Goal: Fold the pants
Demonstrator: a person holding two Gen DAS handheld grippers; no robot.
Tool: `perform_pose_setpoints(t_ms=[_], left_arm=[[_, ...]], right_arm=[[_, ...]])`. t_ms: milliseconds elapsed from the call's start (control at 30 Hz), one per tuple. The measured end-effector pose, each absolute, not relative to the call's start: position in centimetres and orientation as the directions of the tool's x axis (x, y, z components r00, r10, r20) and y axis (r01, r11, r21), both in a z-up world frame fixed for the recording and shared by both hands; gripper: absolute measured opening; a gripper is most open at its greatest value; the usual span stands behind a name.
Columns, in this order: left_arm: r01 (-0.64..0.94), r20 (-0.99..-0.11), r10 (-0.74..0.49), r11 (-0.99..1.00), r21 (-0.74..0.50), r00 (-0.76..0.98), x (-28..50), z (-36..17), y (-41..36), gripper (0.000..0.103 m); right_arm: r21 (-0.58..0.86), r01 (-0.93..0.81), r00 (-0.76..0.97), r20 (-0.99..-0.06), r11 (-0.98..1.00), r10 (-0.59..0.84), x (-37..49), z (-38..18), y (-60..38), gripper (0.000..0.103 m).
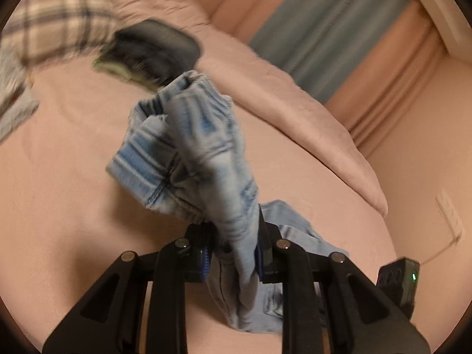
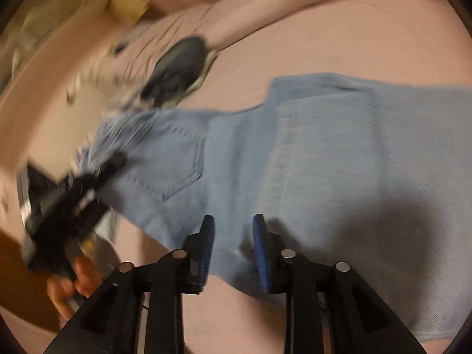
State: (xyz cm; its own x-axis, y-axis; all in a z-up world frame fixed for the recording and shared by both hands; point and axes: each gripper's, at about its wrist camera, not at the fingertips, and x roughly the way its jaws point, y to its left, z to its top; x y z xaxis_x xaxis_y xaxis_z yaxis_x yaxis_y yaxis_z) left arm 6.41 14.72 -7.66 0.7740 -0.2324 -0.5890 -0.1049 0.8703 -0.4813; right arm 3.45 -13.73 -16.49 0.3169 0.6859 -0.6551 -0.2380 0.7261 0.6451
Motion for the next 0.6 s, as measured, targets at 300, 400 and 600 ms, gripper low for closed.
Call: perform_pose_setpoints(t_ms=[300, 400, 600], left_arm=[[0.102, -0.600, -0.284, 0.942, -0.319, 0.748, 6.6, -6.7, 5.5, 0.023], [0.176, -0.653, -0.326, 0.942, -0.286, 0.684, 7.3, -8.1, 2.6, 0.032], [0.287, -0.768, -0.344, 0.933, -0.216, 0.541, 7.3, -11.7, -1.8, 0.045]], right_arm=[[0.878, -0.073, 0.438, -0.397, 0.472, 0.806, 2.0, -18.0, -21.7, 0.069], [0.958, -0.002, 0.484, -0.251, 0.288, 0.838, 2.0, -18.9, -24.7, 0.079], [0.973, 0.036, 0.482, -0.217, 0.228, 0.849, 1.8, -19.9, -24.6, 0.082]])
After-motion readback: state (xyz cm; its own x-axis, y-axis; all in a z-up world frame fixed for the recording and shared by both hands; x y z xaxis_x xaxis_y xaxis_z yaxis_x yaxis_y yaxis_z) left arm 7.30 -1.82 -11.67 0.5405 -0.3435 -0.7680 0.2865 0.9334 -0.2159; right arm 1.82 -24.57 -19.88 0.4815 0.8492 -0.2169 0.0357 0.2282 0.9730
